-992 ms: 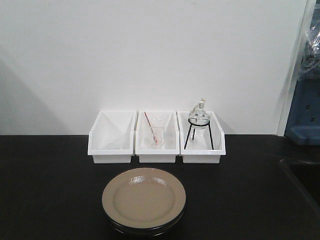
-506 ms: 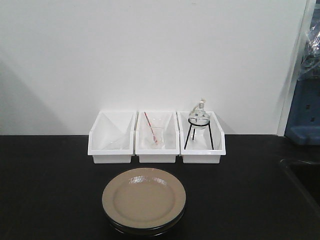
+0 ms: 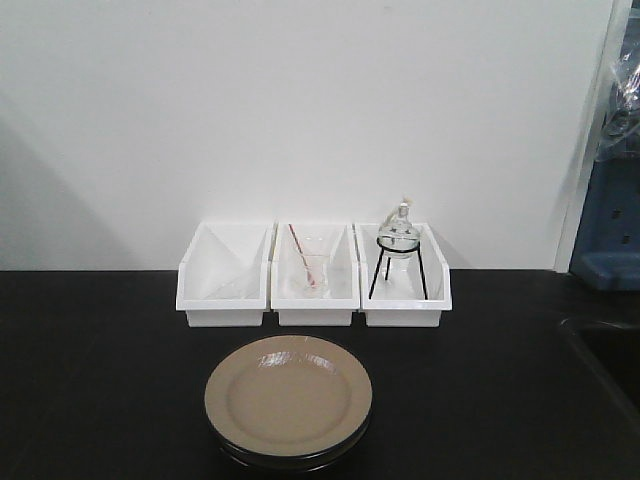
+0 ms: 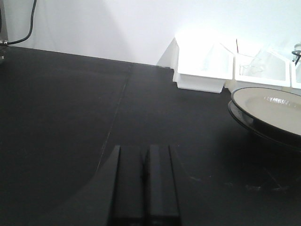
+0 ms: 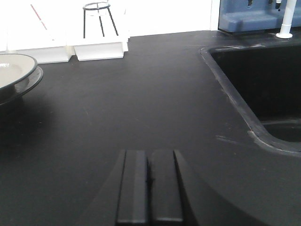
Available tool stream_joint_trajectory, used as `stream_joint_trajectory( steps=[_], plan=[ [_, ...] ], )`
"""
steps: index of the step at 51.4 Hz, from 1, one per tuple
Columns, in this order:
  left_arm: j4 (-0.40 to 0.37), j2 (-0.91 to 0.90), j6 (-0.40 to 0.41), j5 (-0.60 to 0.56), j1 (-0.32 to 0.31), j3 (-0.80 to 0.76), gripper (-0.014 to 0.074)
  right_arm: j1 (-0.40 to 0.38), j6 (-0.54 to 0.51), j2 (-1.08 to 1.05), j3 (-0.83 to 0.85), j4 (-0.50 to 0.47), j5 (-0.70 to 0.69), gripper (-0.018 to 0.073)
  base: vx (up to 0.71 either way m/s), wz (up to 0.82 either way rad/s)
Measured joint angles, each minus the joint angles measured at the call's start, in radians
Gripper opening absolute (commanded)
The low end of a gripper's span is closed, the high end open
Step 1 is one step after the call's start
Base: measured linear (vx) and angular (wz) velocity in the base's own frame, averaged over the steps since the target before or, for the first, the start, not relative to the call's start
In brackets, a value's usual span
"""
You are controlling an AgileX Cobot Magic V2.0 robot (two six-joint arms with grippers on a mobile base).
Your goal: Arrange circular plates on left workspace
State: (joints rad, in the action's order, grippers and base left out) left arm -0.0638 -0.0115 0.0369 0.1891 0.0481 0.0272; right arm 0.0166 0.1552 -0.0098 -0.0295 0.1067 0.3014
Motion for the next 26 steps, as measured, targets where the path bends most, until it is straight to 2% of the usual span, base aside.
stream_joint_trajectory(
  steps=[26],
  plan=[
    [0.0, 0.0, 0.0, 0.0, 0.0, 0.0, 0.0, 0.0, 0.0, 0.0, 0.0, 0.0, 0.0, -0.0003, 0.0, 0.0]
  ],
)
